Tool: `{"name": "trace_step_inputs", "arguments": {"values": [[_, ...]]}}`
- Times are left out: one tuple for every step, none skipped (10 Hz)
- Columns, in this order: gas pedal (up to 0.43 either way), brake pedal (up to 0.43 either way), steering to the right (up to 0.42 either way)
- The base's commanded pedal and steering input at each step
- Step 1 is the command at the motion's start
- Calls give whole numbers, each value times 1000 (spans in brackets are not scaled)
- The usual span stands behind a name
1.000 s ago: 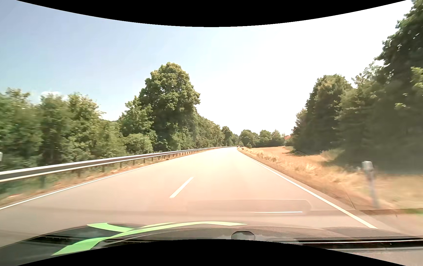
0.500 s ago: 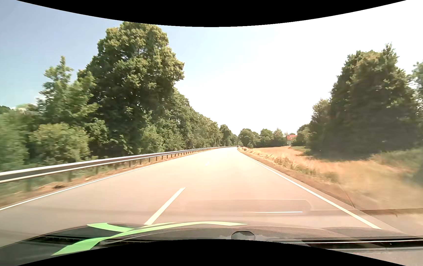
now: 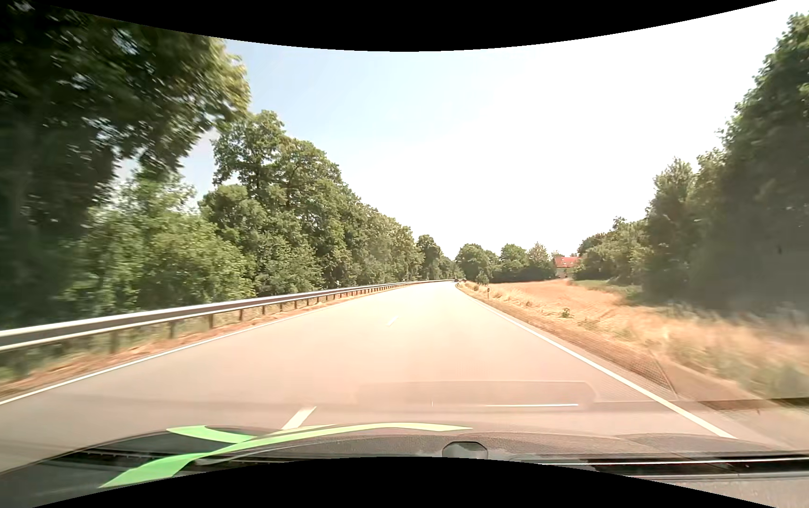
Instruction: Follow the waypoints while adhering to traffic rules and regulations
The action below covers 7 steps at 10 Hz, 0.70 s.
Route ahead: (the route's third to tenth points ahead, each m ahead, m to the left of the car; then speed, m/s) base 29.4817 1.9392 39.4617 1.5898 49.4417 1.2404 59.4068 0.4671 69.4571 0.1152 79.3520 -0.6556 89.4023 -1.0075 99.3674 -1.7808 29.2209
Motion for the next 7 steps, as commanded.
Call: {"name": "trace_step_inputs", "arguments": {"values": [[287, 0, 2], [311, 0, 3], [311, 0, 4], [319, 0, 4], [319, 0, 4], [331, 0, 4], [339, 0, 4]]}}
